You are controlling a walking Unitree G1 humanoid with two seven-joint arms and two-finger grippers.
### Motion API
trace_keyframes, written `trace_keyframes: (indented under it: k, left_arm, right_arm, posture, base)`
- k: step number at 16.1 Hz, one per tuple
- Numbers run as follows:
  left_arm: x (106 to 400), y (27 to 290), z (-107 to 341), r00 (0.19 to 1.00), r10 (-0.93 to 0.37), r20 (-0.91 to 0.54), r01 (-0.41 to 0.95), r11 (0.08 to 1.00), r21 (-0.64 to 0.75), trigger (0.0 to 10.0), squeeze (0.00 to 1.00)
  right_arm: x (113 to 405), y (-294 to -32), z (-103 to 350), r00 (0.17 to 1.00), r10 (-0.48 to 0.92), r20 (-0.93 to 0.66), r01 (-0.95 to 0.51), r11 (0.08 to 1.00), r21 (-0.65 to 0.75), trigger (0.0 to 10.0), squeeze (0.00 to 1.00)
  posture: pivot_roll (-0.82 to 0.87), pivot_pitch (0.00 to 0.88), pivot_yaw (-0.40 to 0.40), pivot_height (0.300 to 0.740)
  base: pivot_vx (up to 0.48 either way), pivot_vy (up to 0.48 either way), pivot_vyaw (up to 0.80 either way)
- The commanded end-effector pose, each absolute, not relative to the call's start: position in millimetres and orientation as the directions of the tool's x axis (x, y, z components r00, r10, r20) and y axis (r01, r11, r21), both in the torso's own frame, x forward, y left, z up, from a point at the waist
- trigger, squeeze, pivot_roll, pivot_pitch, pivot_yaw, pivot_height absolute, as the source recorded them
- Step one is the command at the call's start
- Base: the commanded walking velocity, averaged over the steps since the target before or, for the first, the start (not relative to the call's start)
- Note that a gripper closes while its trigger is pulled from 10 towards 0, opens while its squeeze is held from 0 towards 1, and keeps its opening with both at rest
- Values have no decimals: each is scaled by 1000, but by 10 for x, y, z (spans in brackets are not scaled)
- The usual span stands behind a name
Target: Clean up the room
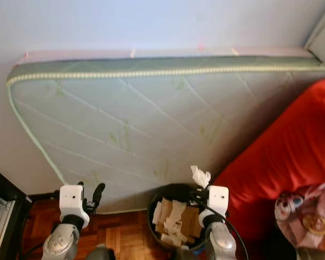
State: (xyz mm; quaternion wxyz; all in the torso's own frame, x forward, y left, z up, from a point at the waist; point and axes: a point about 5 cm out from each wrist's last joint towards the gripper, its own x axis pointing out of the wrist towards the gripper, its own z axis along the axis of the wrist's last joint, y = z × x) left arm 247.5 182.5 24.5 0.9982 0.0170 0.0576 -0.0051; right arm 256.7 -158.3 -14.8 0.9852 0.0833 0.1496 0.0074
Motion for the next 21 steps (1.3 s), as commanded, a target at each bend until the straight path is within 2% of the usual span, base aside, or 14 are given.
trace_keyframes:
  k: [1, 11, 14, 21]
  left_arm:
    - [2442, 1810, 190, 989, -15, -147, 20, 999, 30, 10000, 0]
    - [2414, 1766, 166, 985, -46, -164, 48, 999, 11, 10000, 0]
    - [2431, 1770, 171, 985, -43, -167, 43, 999, -3, 10000, 0]
    - [2430, 1795, 191, 986, -24, -164, 22, 1000, -13, 10000, 0]
  right_arm:
    - [2534, -1594, -184, 949, 40, -313, 13, 986, 168, 10000, 0]
    - [2588, -1553, -234, 918, 76, -390, -3, 983, 185, 10000, 0]
    - [2646, -1605, -242, 896, 41, -442, 60, 975, 212, 10000, 0]
    - [2695, -1603, -224, 888, 51, -457, 56, 974, 218, 10000, 0]
  posture:
    - [84, 98, -74, 653]
    - [89, 99, -70, 653]
    - [93, 113, -74, 653]
    - [97, 149, -85, 653]
  base:
    - [0, 0, 0]
    - [0, 0, 0]
    - [0, 0, 0]
    - [35, 0, 0]
